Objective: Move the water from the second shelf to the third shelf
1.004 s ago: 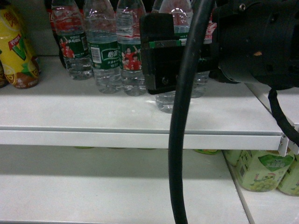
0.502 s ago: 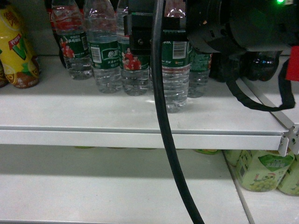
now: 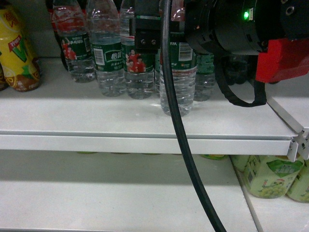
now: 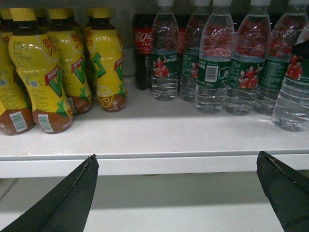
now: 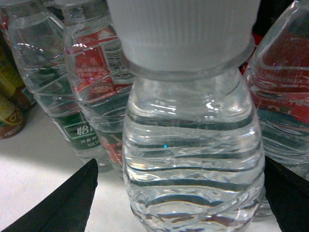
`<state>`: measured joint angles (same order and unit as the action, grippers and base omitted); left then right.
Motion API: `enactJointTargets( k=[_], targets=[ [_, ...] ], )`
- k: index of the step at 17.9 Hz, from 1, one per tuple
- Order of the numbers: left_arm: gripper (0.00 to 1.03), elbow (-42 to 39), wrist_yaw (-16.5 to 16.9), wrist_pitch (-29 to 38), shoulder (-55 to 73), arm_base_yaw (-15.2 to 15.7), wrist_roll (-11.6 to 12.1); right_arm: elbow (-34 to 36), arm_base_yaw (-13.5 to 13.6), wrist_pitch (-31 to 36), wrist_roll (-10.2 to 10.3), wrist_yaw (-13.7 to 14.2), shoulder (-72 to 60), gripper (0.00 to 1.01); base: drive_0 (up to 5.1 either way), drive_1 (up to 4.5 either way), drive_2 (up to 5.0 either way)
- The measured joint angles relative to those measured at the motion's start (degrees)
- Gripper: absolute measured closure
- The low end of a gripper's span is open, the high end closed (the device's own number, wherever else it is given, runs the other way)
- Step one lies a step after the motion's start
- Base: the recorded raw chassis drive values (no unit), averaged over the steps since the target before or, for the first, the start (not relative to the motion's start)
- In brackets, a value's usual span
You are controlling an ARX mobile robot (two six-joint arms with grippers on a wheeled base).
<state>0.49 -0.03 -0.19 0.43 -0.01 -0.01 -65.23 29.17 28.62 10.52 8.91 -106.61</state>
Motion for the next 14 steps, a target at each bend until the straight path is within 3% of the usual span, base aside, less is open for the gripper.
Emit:
enactJointTargets(
  k=[14],
  targets=[
    [0.05, 0.0, 0.0, 0.0, 0.0, 0.0, 0.02, -5.38, -0.28, -1.05, 0.61, 4.28, -6.03, 0.03, 0.0, 0.0, 0.0]
  ],
)
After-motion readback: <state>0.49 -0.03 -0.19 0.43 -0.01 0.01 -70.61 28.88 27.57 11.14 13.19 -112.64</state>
